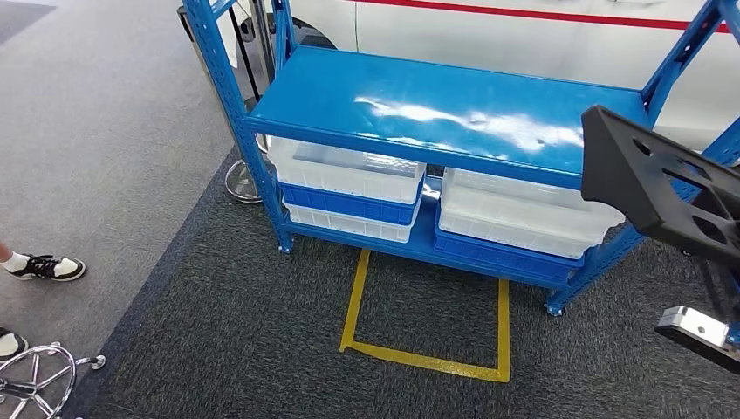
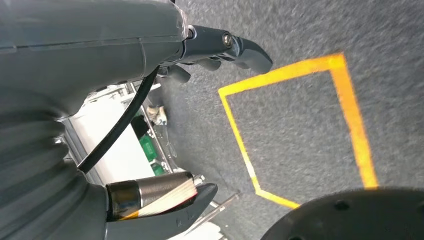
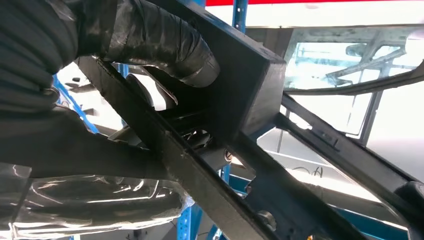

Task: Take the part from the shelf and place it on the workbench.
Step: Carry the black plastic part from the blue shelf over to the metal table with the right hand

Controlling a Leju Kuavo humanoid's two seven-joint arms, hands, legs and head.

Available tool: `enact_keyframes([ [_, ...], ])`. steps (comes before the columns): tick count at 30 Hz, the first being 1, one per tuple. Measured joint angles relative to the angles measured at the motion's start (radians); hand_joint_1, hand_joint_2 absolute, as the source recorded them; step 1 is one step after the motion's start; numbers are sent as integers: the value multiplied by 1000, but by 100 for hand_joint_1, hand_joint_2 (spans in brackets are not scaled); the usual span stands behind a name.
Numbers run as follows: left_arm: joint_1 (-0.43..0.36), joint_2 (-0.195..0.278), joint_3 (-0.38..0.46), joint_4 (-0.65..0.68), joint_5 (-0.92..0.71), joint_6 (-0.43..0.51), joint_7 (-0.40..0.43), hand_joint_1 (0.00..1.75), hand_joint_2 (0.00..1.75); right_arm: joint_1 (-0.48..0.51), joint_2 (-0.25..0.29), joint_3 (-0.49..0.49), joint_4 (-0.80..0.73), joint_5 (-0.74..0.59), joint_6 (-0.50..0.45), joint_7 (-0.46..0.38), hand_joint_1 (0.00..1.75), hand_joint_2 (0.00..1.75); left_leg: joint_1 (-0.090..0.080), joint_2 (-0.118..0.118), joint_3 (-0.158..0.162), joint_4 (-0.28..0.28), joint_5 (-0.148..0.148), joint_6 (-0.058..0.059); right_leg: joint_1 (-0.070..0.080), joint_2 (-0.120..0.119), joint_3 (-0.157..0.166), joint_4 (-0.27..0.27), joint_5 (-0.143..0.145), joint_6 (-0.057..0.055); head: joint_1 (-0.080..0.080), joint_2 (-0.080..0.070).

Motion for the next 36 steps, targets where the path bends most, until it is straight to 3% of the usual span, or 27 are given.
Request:
enact_keyframes([
  [1,0,-1,0,0,1,0,-1,0,175,-1,1,0,0,4,1,0,175,175,5,0,-10,60,-33,-6,-1,0,-17,2,13,1,0,0],
  [2,-1,-2,0,0,3,0,-2,0,175,-2,1,0,0,7,1,0,175,175,9,0,-10,104,-40,-11,-2,0,-35,4,25,3,0,0],
  [4,-3,-3,0,0,6,0,-3,0,175,-6,2,0,0,9,5,0,175,175,16,0,32,104,8,-18,-6,0,-74,14,49,12,0,0],
  [5,-4,-3,-1,0,8,0,-5,0,175,-11,2,0,0,10,8,0,175,175,19,0,77,58,34,-21,-9,0,-92,21,59,17,0,0],
  [6,-5,-4,-1,0,10,-1,-7,0,175,-17,2,0,0,10,11,1,175,175,20,0,132,-12,40,-23,-10,0,-107,28,67,24,0,0],
  [8,-6,-4,-1,1,12,-2,-12,0,175,-36,2,1,2,10,20,4,175,175,17,-5,210,-133,15,-14,-11,-1,-124,37,85,39,0,0],
  [9,-6,-5,-2,1,13,-3,-15,0,175,-49,2,4,4,10,26,5,175,175,13,-7,224,-163,3,-5,-12,-1,-127,36,96,47,0,0],
  [11,-4,-6,-5,2,13,-5,-19,0,175,-77,3,12,11,10,41,7,175,175,10,-6,212,-173,17,17,-15,0,-130,28,114,61,0,0],
  [12,-5,-7,-6,3,13,-6,-21,0,175,-92,4,18,17,10,47,7,175,175,9,-4,201,-175,30,27,-18,1,-135,33,99,65,1,0],
  [13,-5,-8,-6,3,13,-8,-22,0,175,-106,5,24,24,11,54,7,175,175,9,-1,190,-177,44,36,-19,2,-143,55,62,67,2,0],
  [14,-4,-9,-7,4,13,-9,-24,0,175,-120,6,29,30,11,59,7,175,175,9,1,176,-178,59,44,-19,3,-154,97,8,68,3,0],
  [16,-3,-12,-8,5,13,-14,-30,0,175,-144,10,39,41,11,65,8,175,175,3,4,142,-176,87,52,-15,4,-174,220,-92,69,3,0],
  [17,-3,-14,-9,5,13,-16,-33,0,175,-152,12,45,45,11,66,8,175,175,0,4,123,-173,99,54,-12,5,-176,274,-109,68,3,0],
  [18,-2,-15,-10,6,13,-18,-36,0,175,-157,14,50,50,10,67,9,175,175,-3,4,104,-170,111,55,-10,5,-167,306,-100,66,3,0],
  [19,-1,-17,-11,8,13,-20,-40,0,175,-162,16,57,54,9,68,11,175,175,-5,4,86,-166,122,55,-6,5,-142,304,-75,61,3,0],
  [20,0,-18,-13,10,13,-21,-42,0,175,-166,17,62,57,7,69,14,175,175,-7,4,69,-161,132,55,-2,6,-100,268,-49,55,3,0],
  [21,0,-21,-15,12,13,-21,-45,0,175,-172,17,67,60,6,70,16,175,175,-8,3,56,-157,140,53,3,7,-47,204,-40,45,3,0],
  [23,2,-26,-18,16,13,-22,-50,0,175,-183,17,74,64,2,70,20,175,175,-11,2,41,-154,159,46,13,8,51,63,-64,28,3,0],
  [25,5,-29,-19,22,13,-25,-54,0,175,-192,17,78,67,-2,71,24,175,175,-11,1,36,-160,179,35,19,6,82,0,-78,19,3,0],
  [27,8,-30,-21,31,13,-28,-55,0,175,-198,18,84,71,-6,72,28,175,175,-10,-1,27,-158,178,23,14,2,68,-10,-54,8,2,0],
  [28,8,-31,-21,34,13,-29,-56,0,175,-200,19,88,73,-8,72,29,175,175,-10,-2,17,-140,152,17,11,-1,57,-16,-40,0,2,0],
  [31,9,-34,-23,39,13,-35,-57,0,175,-200,19,94,75,-14,73,30,175,175,0,-3,-19,11,9,-1,8,-4,13,-18,-1,-11,0,0],
  [32,9,-35,-23,41,13,-37,-57,0,175,-199,19,94,76,-17,73,31,175,175,4,-3,-26,70,-15,-6,8,-4,-4,-14,11,-10,0,0],
  [33,9,-35,-24,43,13,-37,-57,0,175,-197,19,94,76,-20,74,31,175,175,8,-3,-24,110,-14,-11,8,-4,-23,-9,22,-8,0,0],
  [34,8,-35,-24,44,13,-38,-57,0,175,-195,19,94,77,-23,75,32,175,175,11,-3,-8,120,10,-15,6,-4,-41,-3,31,-5,0,0],
  [36,8,-36,-24,47,13,-39,-58,0,175,-191,18,93,77,-32,78,33,175,175,17,-3,74,40,60,-20,3,-3,-78,15,48,4,0,0],
])
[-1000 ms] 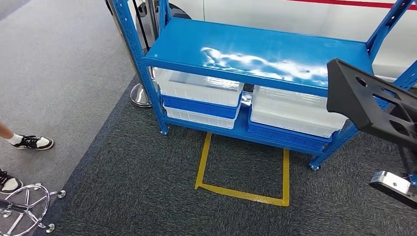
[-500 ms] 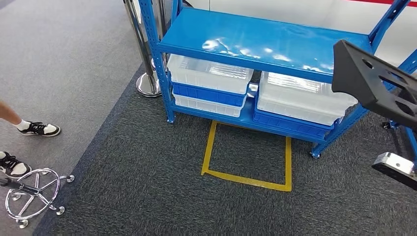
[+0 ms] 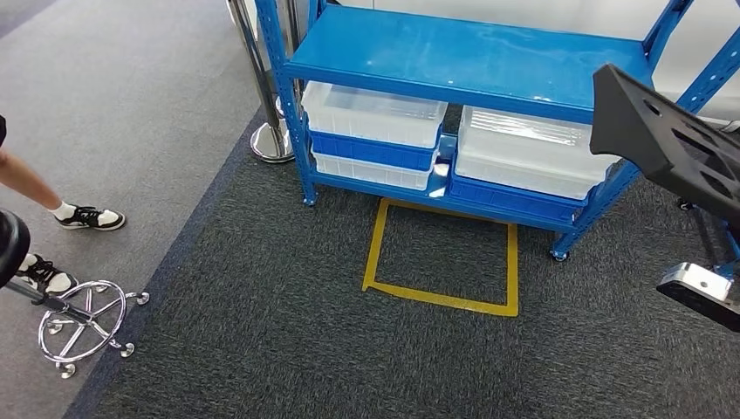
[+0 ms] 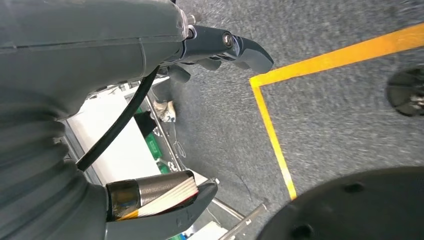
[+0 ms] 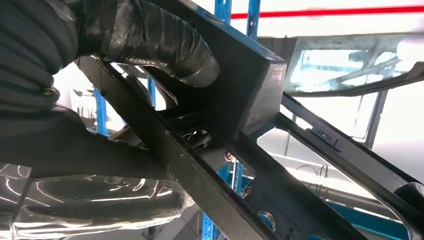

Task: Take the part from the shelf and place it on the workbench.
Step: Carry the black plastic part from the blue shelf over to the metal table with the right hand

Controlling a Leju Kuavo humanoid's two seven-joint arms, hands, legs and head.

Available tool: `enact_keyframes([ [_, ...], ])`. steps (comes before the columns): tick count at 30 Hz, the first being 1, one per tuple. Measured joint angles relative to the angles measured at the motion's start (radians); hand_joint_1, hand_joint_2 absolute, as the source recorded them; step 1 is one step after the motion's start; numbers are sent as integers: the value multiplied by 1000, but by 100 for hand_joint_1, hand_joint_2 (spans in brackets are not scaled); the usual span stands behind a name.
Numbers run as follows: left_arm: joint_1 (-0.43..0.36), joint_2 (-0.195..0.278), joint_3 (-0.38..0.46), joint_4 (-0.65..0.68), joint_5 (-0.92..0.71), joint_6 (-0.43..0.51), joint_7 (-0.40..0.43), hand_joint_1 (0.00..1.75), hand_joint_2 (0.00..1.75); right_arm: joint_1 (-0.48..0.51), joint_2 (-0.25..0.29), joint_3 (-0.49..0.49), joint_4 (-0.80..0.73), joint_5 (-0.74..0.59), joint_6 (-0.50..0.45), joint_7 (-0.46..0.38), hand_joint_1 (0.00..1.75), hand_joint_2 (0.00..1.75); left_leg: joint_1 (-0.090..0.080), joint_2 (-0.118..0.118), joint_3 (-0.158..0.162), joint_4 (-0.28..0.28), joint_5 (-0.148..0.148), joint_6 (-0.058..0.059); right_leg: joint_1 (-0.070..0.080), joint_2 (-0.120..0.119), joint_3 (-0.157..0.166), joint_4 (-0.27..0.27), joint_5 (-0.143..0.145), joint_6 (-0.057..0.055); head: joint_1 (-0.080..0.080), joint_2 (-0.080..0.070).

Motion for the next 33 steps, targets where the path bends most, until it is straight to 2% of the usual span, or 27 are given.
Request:
enact_keyframes([
  [1,0,0,0,1,0,-1,-1,0,175,2,-2,-1,0,-5,2,1,175,175,0,-1,57,-77,-3,0,-1,0,-15,10,6,6,0,0],
  [2,0,0,0,3,1,-3,-6,0,175,5,-6,-3,-1,-11,6,3,175,175,-2,-2,103,-141,-18,6,-2,0,-24,17,12,12,0,0],
  [3,1,0,0,5,1,-7,-15,0,175,8,-9,-5,-2,-17,10,6,175,175,-5,-3,130,-188,-35,12,-2,-1,-28,21,19,19,0,0],
  [4,2,0,0,7,4,-13,-27,0,175,12,-13,-7,-4,-24,14,9,175,175,-10,-4,140,-212,-44,20,-2,-1,-31,20,26,26,0,0],
  [6,4,0,0,9,13,-30,-49,0,175,24,-21,-11,-8,-37,24,13,175,175,-10,0,129,-220,-30,41,-5,3,-35,16,33,41,0,0],
  [7,4,0,0,9,17,-37,-53,0,175,30,-25,-13,-9,-42,29,13,175,175,-8,5,123,-223,-21,52,-7,6,-43,27,15,46,1,0],
  [8,5,0,0,10,19,-41,-53,0,175,34,-28,-16,-10,-47,34,13,175,175,-6,11,116,-226,-10,62,-8,9,-54,55,-19,51,1,0],
  [9,6,0,0,11,20,-45,-52,0,175,36,-29,-18,-11,-50,38,12,175,175,-5,19,108,-226,-2,68,-10,11,-71,102,-66,55,2,0],
  [10,8,0,0,13,19,-47,-52,0,175,38,-30,-20,-11,-52,41,12,175,175,-6,26,97,-226,6,72,-10,12,-89,164,-110,59,2,0],
  [11,9,0,0,14,19,-49,-51,0,175,41,-30,-21,-11,-53,42,12,175,175,-7,34,88,-225,13,72,-10,13,-104,224,-136,62,2,0],
  [12,10,0,0,15,19,-51,-51,0,175,44,-30,-21,-11,-54,43,12,175,175,-8,41,78,-222,19,72,-11,13,-109,265,-142,65,2,0],
  [13,11,0,0,15,18,-51,-51,0,175,48,-31,-21,-11,-55,44,11,175,175,-8,49,69,-219,23,71,-12,12,-96,273,-130,67,2,0],
  [14,11,0,0,16,18,-51,-51,0,175,51,-31,-21,-11,-55,45,11,175,175,-8,56,61,-215,25,69,-12,8,-64,241,-107,68,2,0],
  [16,13,1,0,17,17,-52,-51,0,175,52,-37,-23,-14,-58,45,11,175,175,-10,70,51,-205,26,64,-7,-24,30,106,-79,65,2,0],
  [17,14,1,0,18,17,-53,-51,0,175,54,-40,-26,-18,-61,45,12,175,175,-12,77,50,-202,27,59,-3,-39,64,52,-75,58,1,0],
  [18,15,2,0,19,17,-53,-51,0,175,57,-45,-28,-22,-64,46,13,175,175,-15,84,50,-200,27,55,2,-49,82,18,-79,49,1,0],
  [19,15,2,0,20,17,-54,-51,0,175,60,-48,-31,-25,-67,47,14,175,175,-17,91,50,-200,28,50,7,-48,83,11,-81,39,0,0],
  [21,15,3,0,20,17,-55,-51,0,175,65,-55,-36,-32,-72,52,16,175,175,-17,98,50,-198,26,39,4,-29,77,5,-75,22,-1,0],
  [23,16,4,0,20,17,-57,-51,0,175,66,-59,-40,-39,-75,57,18,175,175,-13,66,32,-156,-11,28,-1,-11,71,-1,-65,6,-1,0],
  [25,19,4,0,20,17,-61,-50,0,175,67,-60,-42,-44,-75,62,18,175,175,-9,24,-17,-38,-83,23,-1,9,64,-2,-58,-5,-1,0],
  [26,19,4,0,20,17,-64,-50,0,175,67,-60,-43,-45,-75,65,17,175,175,-8,16,-45,28,-111,23,1,20,60,0,-57,-7,-1,0],
  [27,20,4,0,20,18,-66,-50,0,175,67,-59,-43,-46,-75,68,17,175,175,-8,12,-63,72,-122,23,2,31,57,2,-55,-9,-1,0],
  [28,20,4,0,20,18,-66,-50,0,175,67,-59,-43,-46,-75,70,17,175,175,-8,11,-64,81,-110,24,4,44,55,4,-55,-9,-1,0],
  [29,20,4,0,20,19,-67,-50,0,175,67,-59,-43,-47,-75,72,18,175,175,-9,8,-47,50,-80,29,6,56,54,6,-55,-9,-1,0],
  [30,20,4,0,20,19,-67,-50,0,175,67,-59,-43,-47,-75,73,18,175,175,-9,-2,-18,-11,-41,35,7,69,54,8,-55,-9,-1,0],
  [31,21,7,0,20,20,-67,-50,0,175,67,-59,-43,-47,-74,74,18,175,175,-9,-23,16,-77,-10,44,8,80,52,10,-55,-8,0,0],
  [33,23,11,0,22,20,-68,-51,0,175,66,-58,-43,-48,-74,74,18,175,175,-9,-58,59,-167,19,53,6,102,47,12,-51,-1,0,0],
])
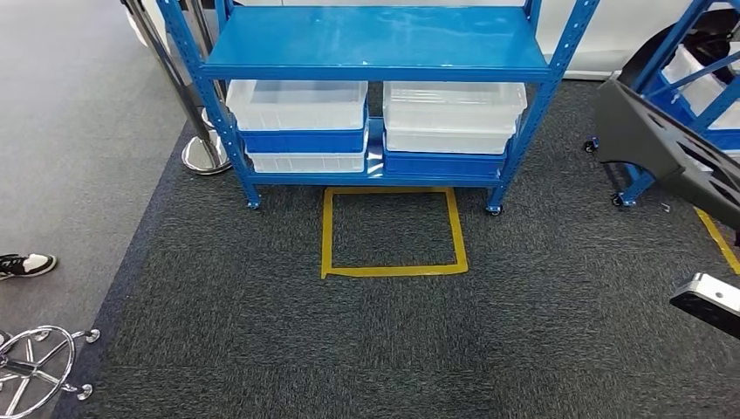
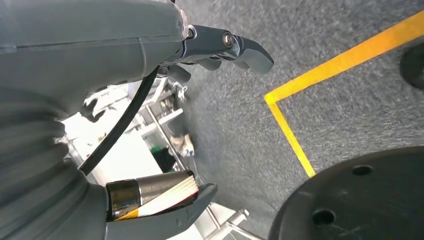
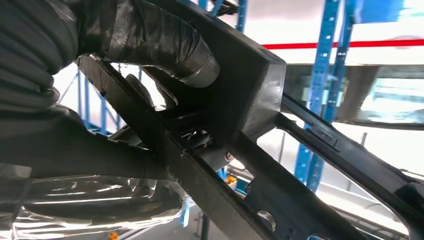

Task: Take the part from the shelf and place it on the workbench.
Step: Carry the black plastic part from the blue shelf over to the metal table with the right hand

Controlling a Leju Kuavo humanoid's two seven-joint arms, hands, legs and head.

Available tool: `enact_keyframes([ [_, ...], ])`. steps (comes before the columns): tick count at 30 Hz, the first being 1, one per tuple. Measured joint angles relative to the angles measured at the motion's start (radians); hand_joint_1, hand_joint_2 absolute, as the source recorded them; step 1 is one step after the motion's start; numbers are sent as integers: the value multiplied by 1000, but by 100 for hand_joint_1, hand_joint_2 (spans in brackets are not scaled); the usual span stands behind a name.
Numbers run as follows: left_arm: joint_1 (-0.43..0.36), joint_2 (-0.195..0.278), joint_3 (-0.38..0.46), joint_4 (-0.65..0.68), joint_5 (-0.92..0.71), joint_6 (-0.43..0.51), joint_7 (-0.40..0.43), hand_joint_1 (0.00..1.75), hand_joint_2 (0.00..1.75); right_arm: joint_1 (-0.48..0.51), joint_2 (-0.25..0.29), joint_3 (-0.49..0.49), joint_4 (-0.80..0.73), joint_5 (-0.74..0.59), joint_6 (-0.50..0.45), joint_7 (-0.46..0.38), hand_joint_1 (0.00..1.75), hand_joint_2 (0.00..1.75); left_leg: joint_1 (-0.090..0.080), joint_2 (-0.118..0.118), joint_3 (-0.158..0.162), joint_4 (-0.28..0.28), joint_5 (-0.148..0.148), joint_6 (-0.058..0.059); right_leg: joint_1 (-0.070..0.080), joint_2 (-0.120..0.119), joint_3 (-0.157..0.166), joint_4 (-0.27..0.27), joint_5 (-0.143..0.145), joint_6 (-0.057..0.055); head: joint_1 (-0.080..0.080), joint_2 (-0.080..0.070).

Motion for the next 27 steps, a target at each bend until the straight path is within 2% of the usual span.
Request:
enact_keyframes([
  [1,0,2,0,1,0,-1,0,0,175,0,0,0,0,0,0,0,175,175,0,-6,7,-14,-1,1,-4,11,-4,-1,4,6,0,0],
  [3,-3,1,0,1,0,-2,-1,0,175,3,-4,0,-1,0,1,2,175,175,0,15,15,-38,3,1,-9,27,-9,-5,10,20,0,0],
  [4,-4,1,0,1,0,-2,-1,0,175,4,-9,0,-1,0,1,2,175,175,2,28,21,-54,6,4,-8,17,-15,-1,6,25,1,0],
  [5,-5,1,0,1,0,-2,-1,0,175,2,-13,-1,-1,0,1,2,175,175,4,42,25,-68,10,8,-6,-4,-27,21,-10,29,2,0],
  [7,-3,1,0,1,0,-3,-1,0,175,-1,-16,-1,-1,0,2,3,175,175,6,66,28,-80,15,13,-6,-56,-75,120,-64,38,4,0],
  [8,-2,1,0,1,0,-3,-1,0,175,0,-15,-1,-1,0,2,3,175,175,6,78,27,-79,15,14,-10,-69,-103,182,-89,43,4,0],
  [9,-1,0,0,1,0,-4,-1,0,175,2,-15,-1,0,-1,4,3,175,175,6,89,25,-76,14,13,-14,-75,-124,226,-100,48,4,0],
  [10,-1,-1,0,1,0,-4,-1,0,175,3,-15,-1,0,-1,6,2,175,175,6,100,24,-73,12,11,-19,-80,-129,239,-94,53,4,0],
  [11,-1,-2,0,1,0,-4,-2,0,175,3,-15,-1,1,-2,7,2,175,175,7,111,23,-68,9,9,-22,-84,-115,214,-71,57,4,0],
  [12,-1,-3,0,1,0,-4,-2,0,175,1,-15,-1,1,-2,9,2,175,175,8,122,23,-62,4,5,-25,-95,-83,155,-36,60,4,0],
  [13,-1,-3,0,2,0,-4,-2,0,175,-1,-14,-1,1,-3,9,2,175,175,8,131,23,-57,-1,0,-23,-117,-49,91,-14,62,4,0],
  [15,-2,-3,0,3,0,-4,-3,0,175,-6,-14,-1,1,-3,11,2,175,175,3,147,22,-46,-10,-13,-15,-149,-10,8,6,55,3,0],
  [16,-2,-3,0,4,1,-4,-4,0,175,-7,-13,-1,1,-3,13,2,175,175,0,155,23,-44,-12,-19,-10,-153,-10,3,1,48,3,0],
  [18,-5,-3,0,4,1,-4,-5,0,175,-9,-13,-1,2,-3,16,2,175,175,-1,170,25,-44,-16,-29,-10,-130,-16,4,5,35,2,0],
  [19,-5,-3,0,4,1,-4,-6,0,175,-11,-14,-1,2,-3,17,2,175,175,1,160,24,-38,-24,-35,-11,-119,-18,3,8,29,2,0],
  [20,-5,-3,0,4,1,-4,-6,0,175,-14,-14,-1,2,-3,17,2,175,175,4,139,16,-16,-43,-39,-12,-109,-19,1,11,22,2,0],
  [22,-3,-3,0,4,1,-4,-6,0,175,-18,-15,-1,1,-3,18,2,175,175,7,87,-28,87,-108,-41,-12,-90,-22,-1,16,10,1,0],
  [23,-3,-4,0,4,1,-4,-5,0,175,-19,-14,0,1,-3,19,2,175,175,7,74,-60,156,-141,-40,-9,-80,-25,-1,18,7,1,0],
  [24,-2,-4,0,4,1,-4,-3,0,175,-19,-13,0,2,-3,19,2,175,175,7,70,-89,215,-161,-39,-6,-68,-27,0,19,5,1,0],
  [25,-2,-4,0,4,1,-4,-1,0,175,-19,-12,2,2,-4,19,2,175,175,7,68,-104,245,-161,-36,-3,-55,-29,1,20,3,1,0],
  [26,-2,-4,0,4,1,-4,1,0,175,-19,-11,3,2,-4,19,2,175,175,7,67,-101,237,-143,-32,-1,-42,-31,3,21,2,1,0],
  [27,-1,-4,0,4,2,-4,3,0,175,-20,-11,4,2,-4,20,2,175,175,6,60,-80,191,-108,-26,2,-28,-31,5,21,2,1,0],
])
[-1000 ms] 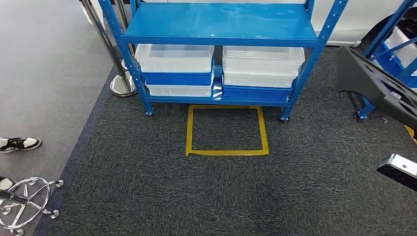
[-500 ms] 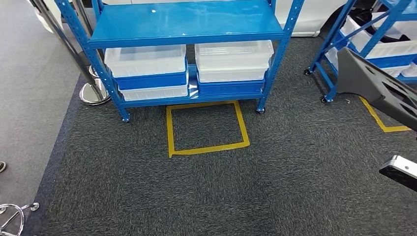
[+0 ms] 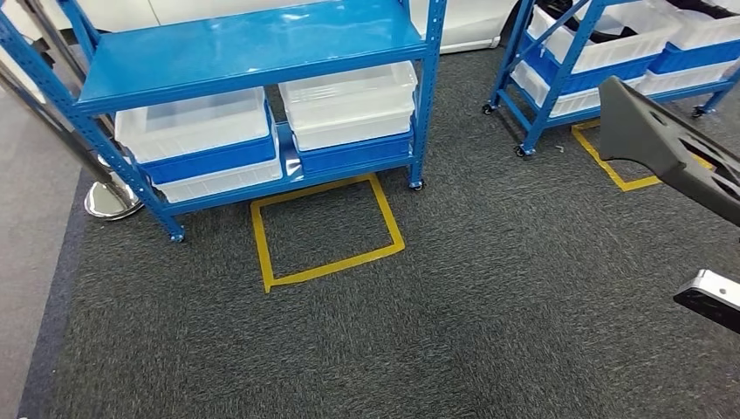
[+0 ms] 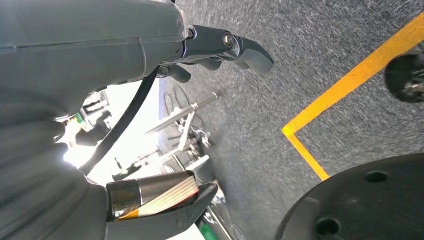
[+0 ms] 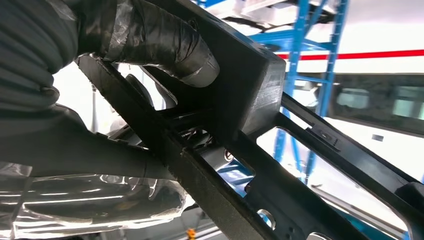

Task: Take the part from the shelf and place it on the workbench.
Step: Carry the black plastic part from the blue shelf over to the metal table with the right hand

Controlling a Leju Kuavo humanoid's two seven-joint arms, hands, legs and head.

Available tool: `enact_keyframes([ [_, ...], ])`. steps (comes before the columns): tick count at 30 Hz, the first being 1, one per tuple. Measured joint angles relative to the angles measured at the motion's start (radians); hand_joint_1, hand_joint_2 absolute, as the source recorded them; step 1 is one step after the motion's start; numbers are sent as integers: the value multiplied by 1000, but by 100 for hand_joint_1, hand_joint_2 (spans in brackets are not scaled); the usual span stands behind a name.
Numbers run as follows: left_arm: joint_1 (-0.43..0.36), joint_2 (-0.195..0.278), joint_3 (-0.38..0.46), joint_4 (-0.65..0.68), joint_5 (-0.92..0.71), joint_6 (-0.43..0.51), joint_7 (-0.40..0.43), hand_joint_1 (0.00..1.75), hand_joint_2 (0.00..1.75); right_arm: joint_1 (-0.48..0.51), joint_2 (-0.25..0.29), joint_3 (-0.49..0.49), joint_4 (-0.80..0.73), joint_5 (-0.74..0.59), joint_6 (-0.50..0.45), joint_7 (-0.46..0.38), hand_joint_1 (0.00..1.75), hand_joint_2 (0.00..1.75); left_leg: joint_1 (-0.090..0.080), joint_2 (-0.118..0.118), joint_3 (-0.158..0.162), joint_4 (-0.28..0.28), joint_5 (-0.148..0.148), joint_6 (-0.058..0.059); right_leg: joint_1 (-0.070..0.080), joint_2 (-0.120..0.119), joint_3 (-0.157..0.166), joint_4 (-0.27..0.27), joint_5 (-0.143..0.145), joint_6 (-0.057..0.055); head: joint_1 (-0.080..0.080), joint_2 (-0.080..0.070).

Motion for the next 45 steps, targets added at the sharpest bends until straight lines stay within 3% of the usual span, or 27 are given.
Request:
enact_keyframes([
  [2,1,2,0,0,1,1,4,0,175,-5,-1,1,0,-2,1,2,175,175,0,-45,59,-133,64,15,2,25,-3,6,1,2,0,0],
  [4,1,4,0,0,2,1,9,0,175,-12,-1,3,0,-4,4,4,175,175,-2,-82,89,-204,83,20,-1,49,-12,11,5,12,1,0],
  [6,0,4,0,0,3,0,11,0,175,-15,-6,4,0,-6,9,6,175,175,-4,-67,94,-216,87,21,-8,74,-20,5,15,28,0,0],
  [8,-1,4,0,0,4,-1,14,0,175,-19,-16,5,0,-7,15,7,175,175,-3,-40,100,-234,101,30,-9,50,-29,14,9,40,1,0],
  [9,0,4,0,0,6,-2,14,0,175,-24,-21,6,0,-7,17,7,175,175,-1,-25,102,-244,107,34,-8,21,-44,42,-11,44,2,0],
  [11,3,3,1,0,9,-5,15,0,175,-36,-26,10,0,-6,23,8,175,175,-1,3,102,-250,112,39,-10,-37,-96,155,-75,53,4,0],
  [13,6,3,0,0,11,-9,15,0,175,-39,-27,18,0,-5,30,8,175,175,-2,31,100,-249,111,39,-17,-50,-136,255,-112,63,4,0],
  [14,6,2,0,0,11,-11,15,0,175,-39,-29,22,0,-4,33,9,175,175,-1,44,99,-248,110,38,-21,-53,-133,257,-105,67,5,0],
  [16,6,0,0,0,11,-14,15,0,175,-43,-38,26,0,-3,37,10,175,175,-1,67,100,-244,106,32,-25,-69,-74,165,-53,72,5,0],
  [17,6,-1,0,0,11,-14,15,0,175,-47,-45,26,0,-3,37,10,175,175,-3,76,101,-241,102,27,-22,-91,-34,96,-32,72,4,0],
  [18,6,-2,0,0,11,-15,14,0,175,-49,-55,26,-1,-3,37,11,175,175,-5,84,101,-237,98,21,-18,-106,-3,41,-17,67,4,0],
  [20,6,-3,1,0,11,-15,11,0,175,-47,-73,25,-2,-3,37,12,175,175,-9,101,105,-234,90,9,-8,-116,21,-7,-14,53,4,0],
  [22,5,-4,1,0,11,-16,9,0,175,-33,-86,25,-4,2,34,14,175,175,-8,116,110,-235,86,-2,-7,-92,19,-11,-11,39,3,0],
  [24,5,-6,1,0,11,-17,8,0,175,-22,-94,23,-6,23,27,17,175,175,-4,85,99,-201,56,-10,-10,-74,19,-16,-6,25,3,0],
  [26,7,-6,1,0,11,-18,7,0,175,-18,-91,27,-9,61,15,23,175,175,0,31,49,-89,-8,-12,-11,-55,18,-19,-3,15,3,0],
  [27,7,-7,1,0,11,-19,7,0,175,-18,-85,32,-8,80,10,25,175,175,0,17,15,-20,-37,-11,-9,-45,17,-18,-3,13,3,0],
  [28,8,-7,1,0,11,-19,7,0,175,-18,-78,40,-8,101,6,29,175,175,0,10,-13,35,-53,-10,-8,-32,17,-17,-3,12,2,0],
  [29,9,-8,1,0,11,-19,6,0,175,-19,-68,51,-6,120,3,32,175,175,0,7,-27,57,-48,-9,-6,-19,16,-16,-3,12,2,0],
  [31,10,-9,2,0,12,-19,5,0,175,-24,-49,74,-2,152,0,39,175,175,0,-4,-3,-15,17,-4,-6,8,17,-12,-3,12,2,0],
  [33,11,-10,3,1,14,-19,4,0,175,-35,-32,96,2,175,-2,48,175,175,3,-46,49,-148,81,3,-6,34,13,-5,-4,15,3,0],
  [35,11,-12,4,2,15,-21,7,0,175,-48,-16,116,6,188,-6,57,175,175,3,-71,75,-208,96,6,-8,58,4,-1,-2,25,3,0],
  [37,9,-14,5,2,15,-28,13,0,175,-56,-6,134,10,193,-10,62,175,175,1,-52,80,-217,98,11,-15,77,-2,-5,4,40,2,0],
  [39,7,-16,5,3,15,-34,18,0,175,-63,-2,147,13,194,-10,64,175,175,0,-26,85,-231,108,25,-15,40,-14,15,-9,51,3,0],
  [41,10,-17,6,3,15,-35,20,0,175,-73,3,158,16,194,-13,67,175,175,-2,0,88,-240,113,35,-13,-27,-58,108,-62,56,4,0],
  [42,11,-18,6,4,15,-36,21,0,175,-78,5,163,16,193,-14,69,175,175,-4,12,87,-241,113,37,-14,-44,-89,174,-93,60,4,0],
  [44,13,-18,8,4,16,-36,19,0,175,-78,7,173,18,188,-15,72,175,175,-7,36,86,-240,112,38,-18,-52,-127,261,-120,65,4,0],
  [45,13,-19,8,4,16,-36,17,0,175,-78,7,176,19,185,-15,72,175,175,-8,48,87,-239,110,37,-19,-54,-120,251,-106,66,4,0],
])
